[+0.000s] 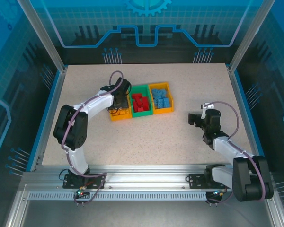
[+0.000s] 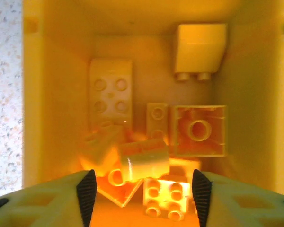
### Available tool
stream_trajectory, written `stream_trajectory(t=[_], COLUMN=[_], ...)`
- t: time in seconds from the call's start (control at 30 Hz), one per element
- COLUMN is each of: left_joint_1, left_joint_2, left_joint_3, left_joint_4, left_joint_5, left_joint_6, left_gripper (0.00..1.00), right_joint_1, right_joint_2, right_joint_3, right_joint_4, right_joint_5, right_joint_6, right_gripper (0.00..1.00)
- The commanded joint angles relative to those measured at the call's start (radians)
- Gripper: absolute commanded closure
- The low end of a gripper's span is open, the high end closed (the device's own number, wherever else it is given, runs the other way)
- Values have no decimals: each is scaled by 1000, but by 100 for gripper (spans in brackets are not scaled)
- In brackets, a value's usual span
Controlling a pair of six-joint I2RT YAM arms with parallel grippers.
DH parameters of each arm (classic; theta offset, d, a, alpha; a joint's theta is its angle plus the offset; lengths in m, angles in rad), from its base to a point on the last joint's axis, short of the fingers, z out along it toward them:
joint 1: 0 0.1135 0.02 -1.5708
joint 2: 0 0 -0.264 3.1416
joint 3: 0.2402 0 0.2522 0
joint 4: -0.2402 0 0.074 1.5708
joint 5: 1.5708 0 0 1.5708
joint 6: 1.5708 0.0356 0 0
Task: Sort the legos into containers by color
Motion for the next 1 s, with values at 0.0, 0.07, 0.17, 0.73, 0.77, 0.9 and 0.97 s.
stream_trajectory(t=[0.0, 0.07, 0.17, 0.73, 0.77, 0.9, 0.97], left_joint_1=[15, 15, 15, 182, 193, 245, 261], left_joint_2=[-39, -102, -215, -538, -536, -511, -507], left_joint_3=[0, -54, -141, -534, -562, -644, -700], left_joint_4=[44, 75, 114, 448, 496, 683, 784], left_joint_5=[37, 33, -2, -164, -171, -204, -204], left_joint_6=[12, 7, 14, 291, 317, 394, 447], left_gripper=[15, 1, 1, 1, 1, 1, 1], right_joint_1=[10, 9, -6, 7, 6, 4, 4], right_joint_2=[8, 20, 63, 360, 359, 359, 359], right_joint_3=[-16, -30, -32, 70, 73, 72, 73], right_joint_4=[172, 232, 312, 457, 450, 451, 452], right_joint_5=[37, 31, 16, -133, -136, -141, -140], right_joint_6=[-39, -53, -48, -126, -126, -125, -125], right_gripper=[0, 0, 0, 0, 0, 0, 0])
